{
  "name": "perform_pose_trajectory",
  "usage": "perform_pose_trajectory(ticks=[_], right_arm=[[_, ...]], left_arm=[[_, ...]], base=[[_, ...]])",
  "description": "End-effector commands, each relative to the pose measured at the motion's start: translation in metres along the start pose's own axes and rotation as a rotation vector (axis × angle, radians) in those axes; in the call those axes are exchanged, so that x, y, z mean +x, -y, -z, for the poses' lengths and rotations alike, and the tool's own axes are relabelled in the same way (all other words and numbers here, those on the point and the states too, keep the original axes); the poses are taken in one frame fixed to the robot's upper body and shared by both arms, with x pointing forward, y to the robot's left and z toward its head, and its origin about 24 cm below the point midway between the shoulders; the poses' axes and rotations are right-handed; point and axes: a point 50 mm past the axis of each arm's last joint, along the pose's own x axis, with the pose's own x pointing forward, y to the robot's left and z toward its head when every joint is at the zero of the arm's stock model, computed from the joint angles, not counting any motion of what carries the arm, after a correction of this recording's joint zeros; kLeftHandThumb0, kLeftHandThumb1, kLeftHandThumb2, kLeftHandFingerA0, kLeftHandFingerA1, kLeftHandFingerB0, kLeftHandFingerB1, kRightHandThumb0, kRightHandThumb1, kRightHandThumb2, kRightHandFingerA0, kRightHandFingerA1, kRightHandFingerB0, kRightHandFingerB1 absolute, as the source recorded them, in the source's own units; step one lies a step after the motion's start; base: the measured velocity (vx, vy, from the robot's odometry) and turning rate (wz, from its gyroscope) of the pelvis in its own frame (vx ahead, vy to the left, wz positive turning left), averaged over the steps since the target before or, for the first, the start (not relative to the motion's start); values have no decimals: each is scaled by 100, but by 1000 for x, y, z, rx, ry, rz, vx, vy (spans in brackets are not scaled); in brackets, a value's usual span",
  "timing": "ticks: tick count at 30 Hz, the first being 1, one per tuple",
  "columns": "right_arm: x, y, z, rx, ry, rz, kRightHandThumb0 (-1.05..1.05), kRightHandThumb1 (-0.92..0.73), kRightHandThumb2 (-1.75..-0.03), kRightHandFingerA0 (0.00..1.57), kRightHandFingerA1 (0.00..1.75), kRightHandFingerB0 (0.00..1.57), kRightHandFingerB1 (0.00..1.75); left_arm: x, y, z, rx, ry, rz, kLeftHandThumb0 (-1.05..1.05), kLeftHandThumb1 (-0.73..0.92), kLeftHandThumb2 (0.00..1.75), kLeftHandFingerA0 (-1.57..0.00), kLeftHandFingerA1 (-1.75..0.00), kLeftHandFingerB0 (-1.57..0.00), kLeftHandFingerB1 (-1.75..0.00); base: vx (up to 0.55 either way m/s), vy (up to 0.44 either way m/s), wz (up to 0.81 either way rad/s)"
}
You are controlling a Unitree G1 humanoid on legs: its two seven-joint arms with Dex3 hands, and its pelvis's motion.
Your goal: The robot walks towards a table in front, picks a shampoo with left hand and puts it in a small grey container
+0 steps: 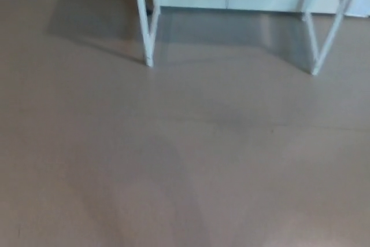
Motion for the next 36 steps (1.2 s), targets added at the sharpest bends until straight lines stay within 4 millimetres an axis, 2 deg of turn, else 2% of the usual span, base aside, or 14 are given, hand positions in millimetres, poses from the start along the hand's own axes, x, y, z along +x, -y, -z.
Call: perform_pose_trajectory(ticks=[1,2,7,8,9,11,12,15,16,19,20,29,34,36], right_arm=[[-1,0,3,15,-8,-5,-25,-62,-59,63,44,42,35],[-1,-1,3,8,-8,-5,-34,-54,-71,60,51,39,43],[-2,-1,7,-12,-17,-6,-24,-63,-59,66,44,43,36],[-2,-2,8,-16,-18,-6,-34,-54,-70,64,52,40,43],[-2,-2,8,-21,-22,-4,-35,-53,-71,64,52,41,44],[-2,-2,8,-29,-26,-1,-35,-53,-71,64,52,41,44],[-2,-2,7,-28,-26,-4,-26,-62,-59,66,44,45,36],[-1,-2,7,-24,-31,-11,-26,-62,-59,66,43,45,36],[-1,-2,7,-25,-32,-11,-36,-53,-72,63,52,41,44],[-1,-2,7,-23,-40,-7,-35,-54,-71,61,51,41,44],[-1,-1,7,-25,-43,-7,-27,-63,-59,66,42,44,35],[0,-2,4,-32,-26,-14,-27,-62,-59,63,42,44,35],[0,-2,5,-43,-34,-13,-27,-63,-59,63,42,44,35],[0,-2,5,-44,-32,-15,-28,-63,-59,63,41,44,35]], left_arm=[[-2,-10,4,11,-4,-11,-10,73,62,-49,-41,-39,-35],[-3,-10,4,20,-2,-11,-9,72,62,-48,-40,-39,-35],[-5,-11,9,14,-15,-4,-8,74,62,-48,-40,-38,-34],[-5,-12,9,23,-16,-10,-8,72,61,-50,-40,-39,-35],[-5,-11,9,24,-12,-9,-8,73,61,-51,-41,-40,-35],[-6,-12,10,20,-7,-6,-8,73,61,-51,-41,-40,-35],[-6,-12,10,20,-8,-6,-9,71,61,-49,-40,-39,-35],[-6,-12,11,27,-12,-5,-17,67,64,-47,-42,-39,-37],[-6,-11,11,36,-14,-4,-19,66,64,-48,-42,-39,-37],[-6,-11,11,45,-15,6,-19,67,64,-48,-42,-38,-37],[-6,-11,11,46,-16,8,-18,67,64,-48,-42,-38,-37],[-4,-11,7,91,-25,19,-19,71,61,-49,-39,-38,-34],[-4,-11,8,107,-28,30,-18,71,61,-42,-37,-36,-34],[-4,-11,8,114,-32,36,-20,73,61,-46,-38,-35,-33]], base=[[253,-116,3],[281,-106,2],[343,6,-11],[336,99,-18],[506,156,-10],[519,166,-18],[435,155,-86],[431,145,-25],[413,128,-1],[398,67,10],[416,-14,15],[496,-201,42],[404,-98,3],[443,39,-19]])
